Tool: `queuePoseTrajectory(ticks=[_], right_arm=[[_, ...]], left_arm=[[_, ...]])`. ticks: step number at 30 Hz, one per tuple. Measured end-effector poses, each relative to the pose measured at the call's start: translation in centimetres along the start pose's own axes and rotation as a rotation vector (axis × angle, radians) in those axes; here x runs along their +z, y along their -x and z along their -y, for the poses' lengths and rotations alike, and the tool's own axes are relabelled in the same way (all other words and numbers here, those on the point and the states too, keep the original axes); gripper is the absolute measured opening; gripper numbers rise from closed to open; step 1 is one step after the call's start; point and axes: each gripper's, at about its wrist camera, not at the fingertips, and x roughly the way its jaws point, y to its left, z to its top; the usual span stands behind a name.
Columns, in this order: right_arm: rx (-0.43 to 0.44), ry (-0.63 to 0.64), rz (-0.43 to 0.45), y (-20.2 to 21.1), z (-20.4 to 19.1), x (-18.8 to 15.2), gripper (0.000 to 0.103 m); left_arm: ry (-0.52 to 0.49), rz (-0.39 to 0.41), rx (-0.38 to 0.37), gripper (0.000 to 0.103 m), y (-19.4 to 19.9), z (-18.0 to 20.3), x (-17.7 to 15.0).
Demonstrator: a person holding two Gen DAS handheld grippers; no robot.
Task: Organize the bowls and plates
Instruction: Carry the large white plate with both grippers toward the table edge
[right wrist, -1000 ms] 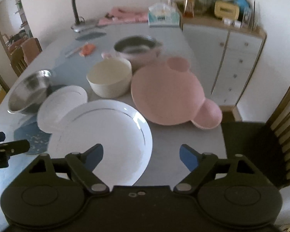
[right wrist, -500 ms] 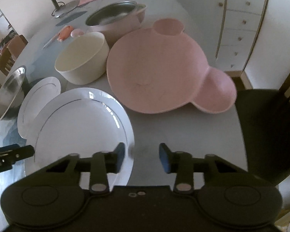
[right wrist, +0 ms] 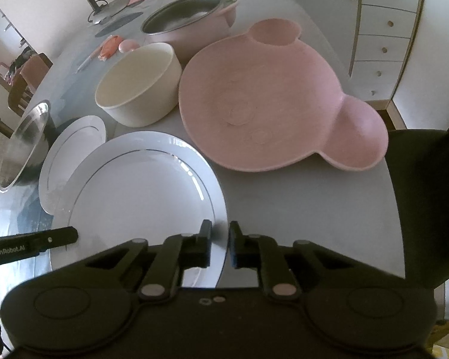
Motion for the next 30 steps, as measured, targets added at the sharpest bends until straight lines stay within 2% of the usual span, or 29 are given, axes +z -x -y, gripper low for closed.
queuePoseTrajectory(ticks=[4, 11, 22, 23, 24, 25, 27, 30], right_arm=[[0.006, -0.018, -0.001, -0.1, 0.1, 0.1, 0.012], [-0.004, -0.028, -0.003, 0.3, 0.3, -0.6, 0.011], [0.009, 0.005, 0.016, 3.8, 0.1, -4.8, 0.008], [0.013, 0.003, 0.019, 4.2, 0.1, -5.4, 0.008], [0.021, 0.004, 0.025, 4.8, 0.1, -5.9, 0.006], [0.046, 0.008, 0.032, 5.4, 0.1, -6.5, 0.006], [0.077, 0.016, 0.030, 6.4, -0.5, -7.5, 0.007], [0.009, 0.058, 0.033, 6.5, -1.8, -9.1, 0.008]], left_arm=[[0.006, 0.000, 0.007, 0.012, 0.2, 0.0, 0.1], [-0.055, 0.010, 0.019, 0.010, 1.1, 0.7, -0.7], [-0.098, 0.020, 0.031, 0.010, 4.4, 1.0, -5.3], [-0.113, 0.031, -0.014, 0.000, 5.1, 1.2, -5.8], [-0.118, 0.030, -0.080, 0.000, 5.8, 1.5, -6.0], [-0.142, 0.044, -0.101, 0.000, 6.7, 2.3, -6.6], [-0.261, 0.094, -0.045, 0.000, 8.0, 4.8, -8.1], [-0.299, 0.112, -0.081, 0.000, 9.1, 5.7, -9.5]])
